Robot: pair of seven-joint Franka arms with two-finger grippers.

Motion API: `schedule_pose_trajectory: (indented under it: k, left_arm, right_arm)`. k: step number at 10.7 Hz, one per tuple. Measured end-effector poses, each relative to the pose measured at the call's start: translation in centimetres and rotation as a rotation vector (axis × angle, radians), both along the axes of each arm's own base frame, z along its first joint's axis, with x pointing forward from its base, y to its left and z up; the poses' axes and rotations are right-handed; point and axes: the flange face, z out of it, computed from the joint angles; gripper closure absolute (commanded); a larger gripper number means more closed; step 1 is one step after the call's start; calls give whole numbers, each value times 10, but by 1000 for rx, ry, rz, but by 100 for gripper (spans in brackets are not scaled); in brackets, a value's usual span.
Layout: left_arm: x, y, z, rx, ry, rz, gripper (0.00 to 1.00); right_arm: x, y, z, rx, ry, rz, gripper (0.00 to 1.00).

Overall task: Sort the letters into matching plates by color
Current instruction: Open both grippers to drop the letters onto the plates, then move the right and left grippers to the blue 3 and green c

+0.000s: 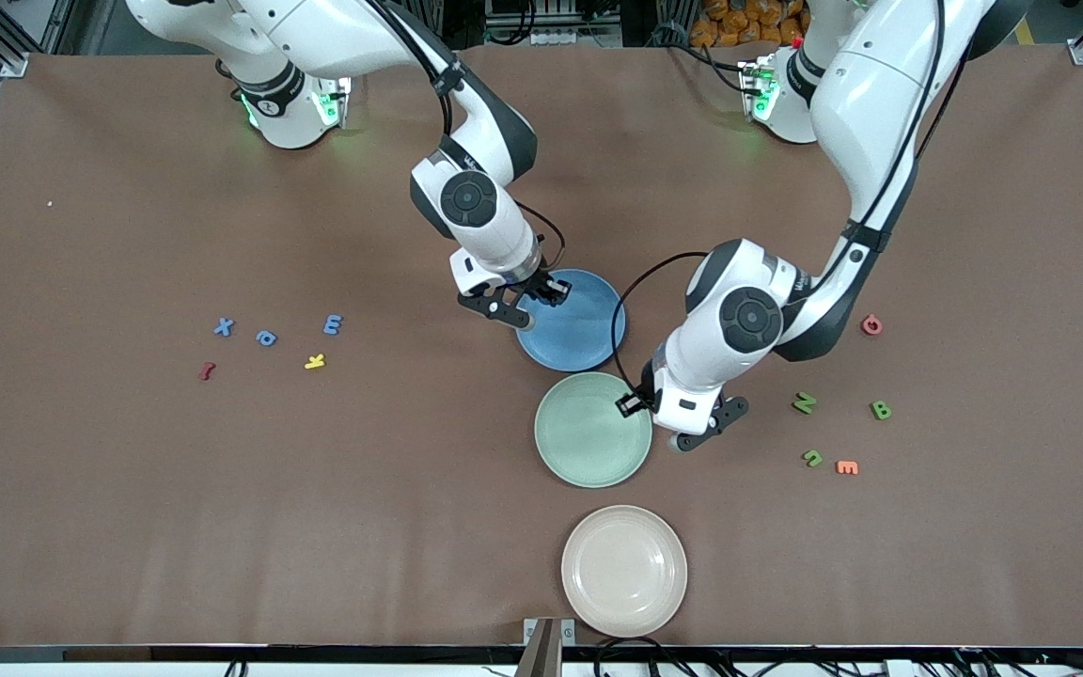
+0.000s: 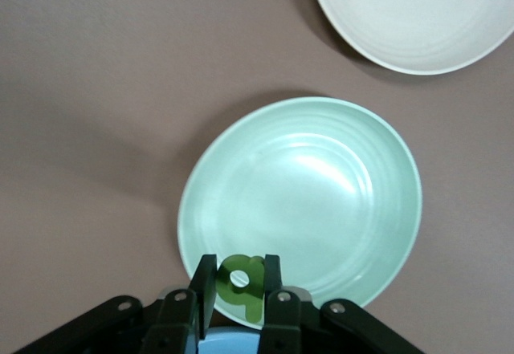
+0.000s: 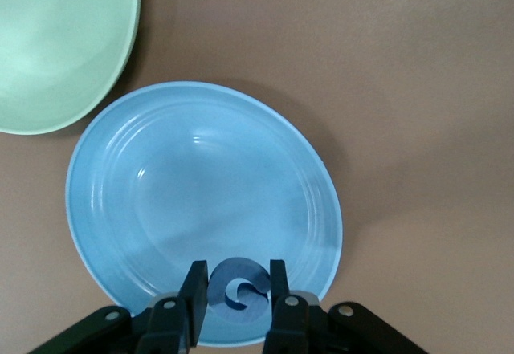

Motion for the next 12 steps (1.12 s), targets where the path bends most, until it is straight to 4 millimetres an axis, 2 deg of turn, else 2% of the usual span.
schedule_pose_trajectory:
  k: [1, 2, 3, 4, 5, 7, 8, 10, 12]
  left_arm:
    - [-2, -9, -1, -12, -19, 15, 0]
    - [-3, -14, -4, -6, -40, 19, 0]
    - [-2, -15, -9, 13, -55, 18, 0]
    - [-1, -14, -11, 24, -63, 19, 0]
    - [1, -12, -10, 27, -67, 22, 0]
    - [8, -2, -9, 41, -81, 23, 0]
    - [16, 11, -9, 58, -95, 14, 0]
    - [34, 48, -12, 101, -116, 16, 0]
    - [50, 89, -18, 162, -114, 17, 0]
  right_arm:
    - [-1, 1, -6, 1, -1, -2, 88]
    - [-2, 2, -10, 0, 0, -2, 57]
    - [-2, 2, -14, -2, 2, -3, 36]
    - [-2, 2, -15, -3, 4, -4, 9]
    - [-2, 2, -15, -3, 3, -6, 0]
    - [-1, 3, -13, -1, 1, -8, 0]
    - [1, 4, -11, 3, -3, -9, 0]
    - [10, 0, 0, 11, -18, -21, 0]
    - [21, -14, 19, -7, -2, -26, 0]
